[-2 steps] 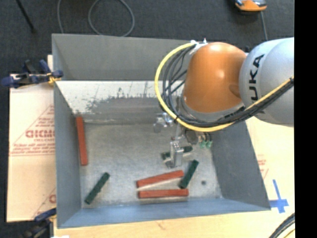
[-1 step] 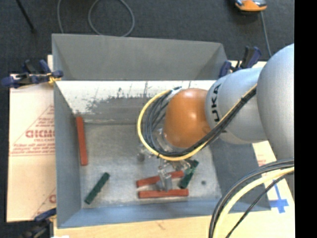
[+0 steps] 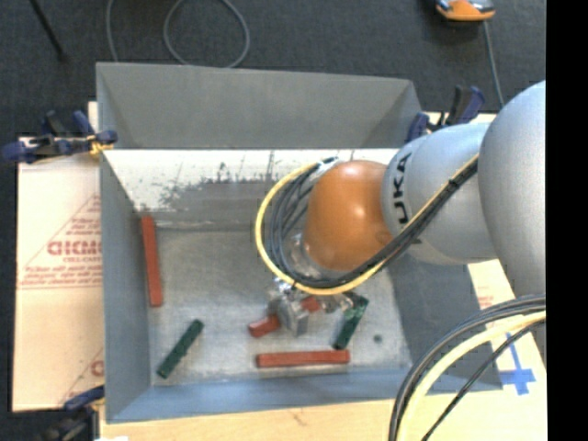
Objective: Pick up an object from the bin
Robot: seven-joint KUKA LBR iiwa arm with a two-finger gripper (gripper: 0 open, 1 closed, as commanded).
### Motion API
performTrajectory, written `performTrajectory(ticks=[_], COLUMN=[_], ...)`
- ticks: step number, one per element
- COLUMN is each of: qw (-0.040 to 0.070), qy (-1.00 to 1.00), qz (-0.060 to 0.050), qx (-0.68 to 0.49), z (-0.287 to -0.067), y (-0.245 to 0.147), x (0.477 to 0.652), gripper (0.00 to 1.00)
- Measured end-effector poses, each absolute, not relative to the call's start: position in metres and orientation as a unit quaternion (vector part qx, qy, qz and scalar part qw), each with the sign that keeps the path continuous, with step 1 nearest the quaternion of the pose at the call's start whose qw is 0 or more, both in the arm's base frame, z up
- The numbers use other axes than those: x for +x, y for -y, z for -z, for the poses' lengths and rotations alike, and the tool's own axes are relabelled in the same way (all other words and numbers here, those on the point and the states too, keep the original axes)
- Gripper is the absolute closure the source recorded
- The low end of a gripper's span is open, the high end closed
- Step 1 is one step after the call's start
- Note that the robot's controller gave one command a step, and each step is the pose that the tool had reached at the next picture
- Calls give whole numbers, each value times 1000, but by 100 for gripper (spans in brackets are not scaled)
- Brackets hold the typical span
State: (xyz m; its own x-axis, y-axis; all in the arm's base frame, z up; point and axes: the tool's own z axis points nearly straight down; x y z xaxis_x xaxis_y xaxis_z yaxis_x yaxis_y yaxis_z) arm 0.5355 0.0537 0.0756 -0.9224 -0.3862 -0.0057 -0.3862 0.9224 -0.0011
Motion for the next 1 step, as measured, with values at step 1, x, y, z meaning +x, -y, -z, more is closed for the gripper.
performTrajectory(ticks=[1], qw=[5], qy=[-983], qz=[1], qx=[-183], z=[-162], y=[-53], x=[526], gripper=[100])
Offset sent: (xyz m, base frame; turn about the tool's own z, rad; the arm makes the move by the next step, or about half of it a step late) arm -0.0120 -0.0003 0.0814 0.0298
